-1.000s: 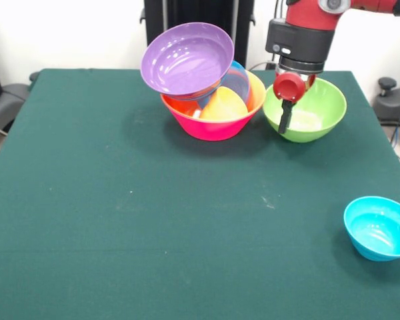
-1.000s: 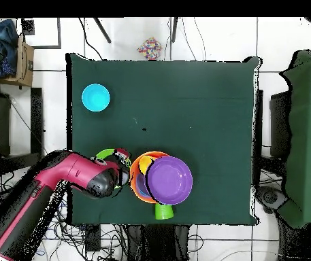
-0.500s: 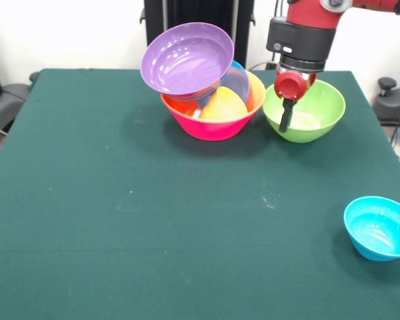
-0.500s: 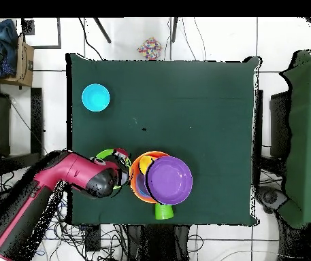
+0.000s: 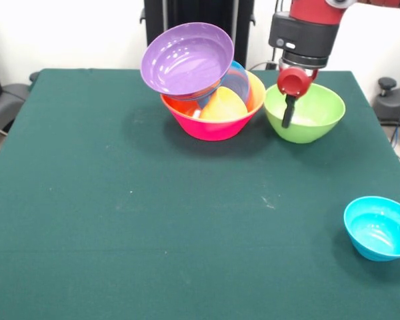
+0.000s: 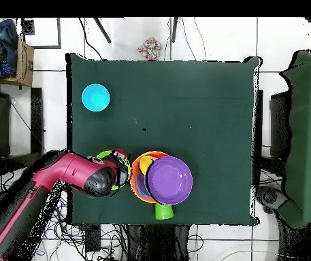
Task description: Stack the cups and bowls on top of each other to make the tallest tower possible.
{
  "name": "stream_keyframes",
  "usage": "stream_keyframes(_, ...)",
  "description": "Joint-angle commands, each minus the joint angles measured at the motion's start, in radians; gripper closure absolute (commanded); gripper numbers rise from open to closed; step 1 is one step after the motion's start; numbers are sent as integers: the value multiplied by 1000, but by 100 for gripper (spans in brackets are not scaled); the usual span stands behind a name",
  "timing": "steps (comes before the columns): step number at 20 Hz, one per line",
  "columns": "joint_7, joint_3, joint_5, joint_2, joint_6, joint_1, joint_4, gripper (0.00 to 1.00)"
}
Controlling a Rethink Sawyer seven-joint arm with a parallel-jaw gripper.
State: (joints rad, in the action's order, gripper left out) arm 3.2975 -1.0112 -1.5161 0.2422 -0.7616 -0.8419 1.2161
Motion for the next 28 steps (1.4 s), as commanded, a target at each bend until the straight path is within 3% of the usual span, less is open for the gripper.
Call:
stream_keyframes(1,155,118,-55,-24,-128,-19,-123,100)
stream_keyframes(12,319,59,-91,-81,-245,-11,-164,100)
stream_keyframes(28,380,-3,-111,-138,-378,13,-172,100)
